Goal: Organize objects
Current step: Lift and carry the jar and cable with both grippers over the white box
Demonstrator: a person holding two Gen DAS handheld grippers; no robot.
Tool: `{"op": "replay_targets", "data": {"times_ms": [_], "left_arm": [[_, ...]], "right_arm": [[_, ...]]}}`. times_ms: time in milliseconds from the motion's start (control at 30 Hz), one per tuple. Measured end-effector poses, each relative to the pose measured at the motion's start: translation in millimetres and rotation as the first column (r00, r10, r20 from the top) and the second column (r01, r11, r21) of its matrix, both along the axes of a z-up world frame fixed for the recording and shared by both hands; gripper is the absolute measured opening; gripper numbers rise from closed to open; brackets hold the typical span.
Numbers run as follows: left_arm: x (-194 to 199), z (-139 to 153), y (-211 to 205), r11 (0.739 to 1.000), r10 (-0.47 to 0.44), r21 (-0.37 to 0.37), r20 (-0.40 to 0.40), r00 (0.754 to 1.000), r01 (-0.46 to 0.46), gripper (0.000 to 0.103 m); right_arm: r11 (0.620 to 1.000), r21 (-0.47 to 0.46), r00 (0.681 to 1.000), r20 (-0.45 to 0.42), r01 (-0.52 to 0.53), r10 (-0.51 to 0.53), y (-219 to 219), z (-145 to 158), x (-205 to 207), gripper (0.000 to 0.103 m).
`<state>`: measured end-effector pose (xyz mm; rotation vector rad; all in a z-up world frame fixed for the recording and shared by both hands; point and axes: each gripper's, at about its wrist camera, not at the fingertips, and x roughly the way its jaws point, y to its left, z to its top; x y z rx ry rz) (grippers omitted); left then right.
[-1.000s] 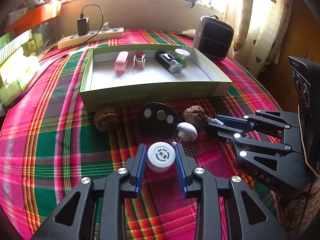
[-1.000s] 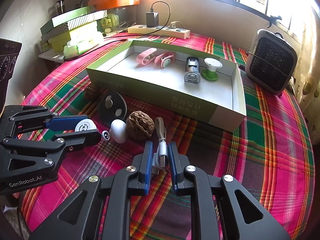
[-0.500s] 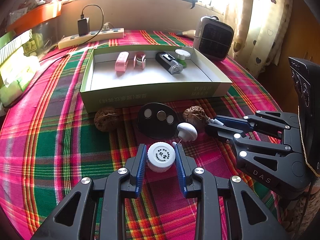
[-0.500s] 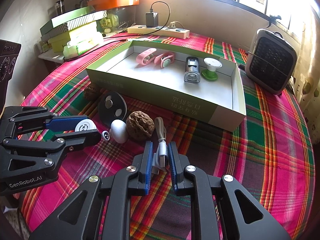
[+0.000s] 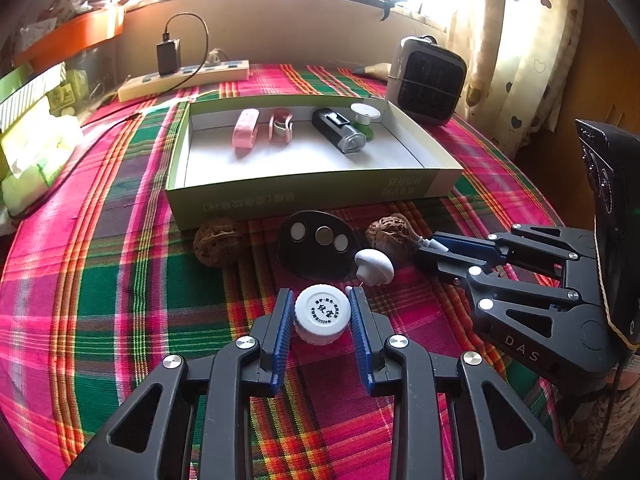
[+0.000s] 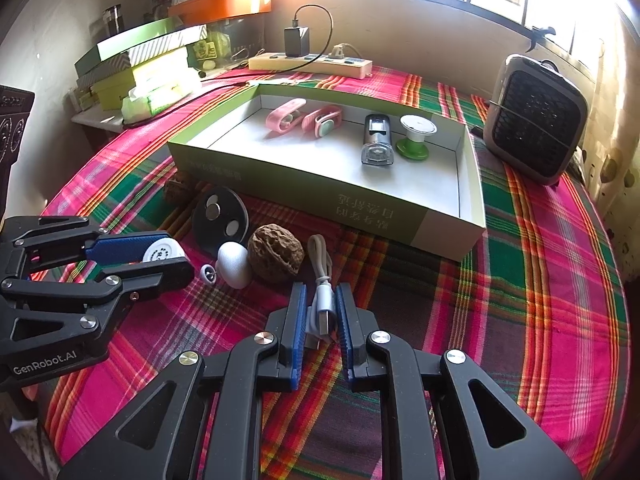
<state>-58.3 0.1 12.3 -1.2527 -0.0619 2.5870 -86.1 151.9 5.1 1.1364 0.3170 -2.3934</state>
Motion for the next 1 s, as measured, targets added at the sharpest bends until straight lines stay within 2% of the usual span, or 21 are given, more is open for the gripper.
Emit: {"op": "replay_targets", "data": {"times_ms": [600, 1000], "left_arm": [[-5, 23, -4, 1.0, 0.008, 0.024, -0.04, 0.999, -0.007, 0.026], [-24, 43, -8, 0.999, 0.019, 0.028, -0.07, 0.997, -0.017, 0.026]], "right_arm": [[0.999, -0.049, 1.0, -0.024, 0.018, -0.02, 6, 23, -2, 0.016], [0.998, -0.057, 0.998, -0.052, 0.016, -0.019, 0, 42, -18, 0.016]]}}
